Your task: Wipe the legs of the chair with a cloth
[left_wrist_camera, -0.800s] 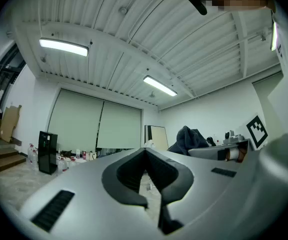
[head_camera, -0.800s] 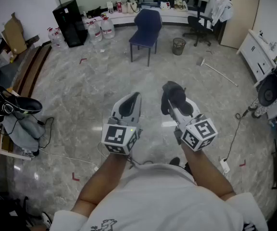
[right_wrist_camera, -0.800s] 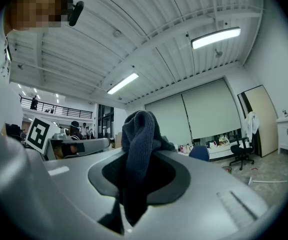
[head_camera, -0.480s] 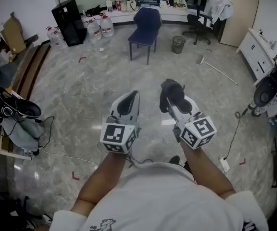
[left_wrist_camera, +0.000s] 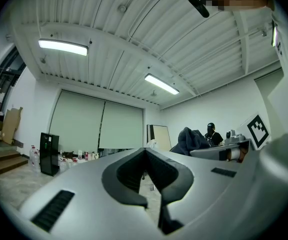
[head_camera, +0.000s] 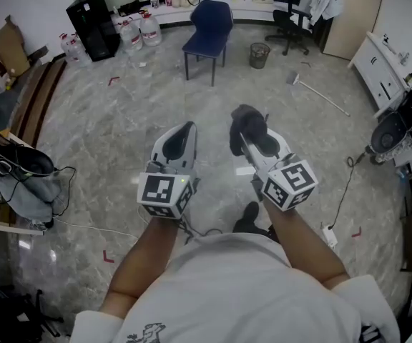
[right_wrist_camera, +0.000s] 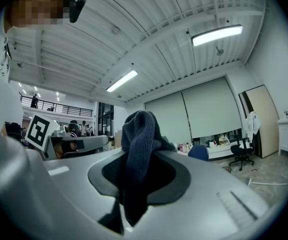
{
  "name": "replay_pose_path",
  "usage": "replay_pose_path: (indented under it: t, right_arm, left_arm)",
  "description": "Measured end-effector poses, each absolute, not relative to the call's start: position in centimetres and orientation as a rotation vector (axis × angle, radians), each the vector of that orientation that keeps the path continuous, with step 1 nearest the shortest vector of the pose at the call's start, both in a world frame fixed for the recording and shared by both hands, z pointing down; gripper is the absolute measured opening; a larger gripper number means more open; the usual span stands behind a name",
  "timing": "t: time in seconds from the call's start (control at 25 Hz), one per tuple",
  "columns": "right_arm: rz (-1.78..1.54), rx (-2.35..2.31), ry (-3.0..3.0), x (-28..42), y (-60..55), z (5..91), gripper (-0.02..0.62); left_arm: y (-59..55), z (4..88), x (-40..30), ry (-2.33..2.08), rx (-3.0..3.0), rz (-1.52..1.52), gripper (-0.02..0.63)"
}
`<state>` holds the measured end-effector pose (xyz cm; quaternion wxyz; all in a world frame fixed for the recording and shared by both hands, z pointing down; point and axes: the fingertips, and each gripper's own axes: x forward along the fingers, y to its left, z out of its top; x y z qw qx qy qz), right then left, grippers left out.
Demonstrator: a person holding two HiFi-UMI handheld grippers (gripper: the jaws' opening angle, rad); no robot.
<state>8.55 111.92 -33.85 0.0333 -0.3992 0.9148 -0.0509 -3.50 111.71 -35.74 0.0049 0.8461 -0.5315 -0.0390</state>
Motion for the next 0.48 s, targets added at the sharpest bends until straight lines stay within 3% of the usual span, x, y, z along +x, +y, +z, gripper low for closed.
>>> replay_pose_path:
  t: [0.48]
  right_arm:
    - [-0.246, -1.141, 2.820, 17.2, 90.9, -29.8, 0.077]
  left_arm:
    - [91.2, -31.9, 4.9, -1.739, 2.589, -0.078, 0.006]
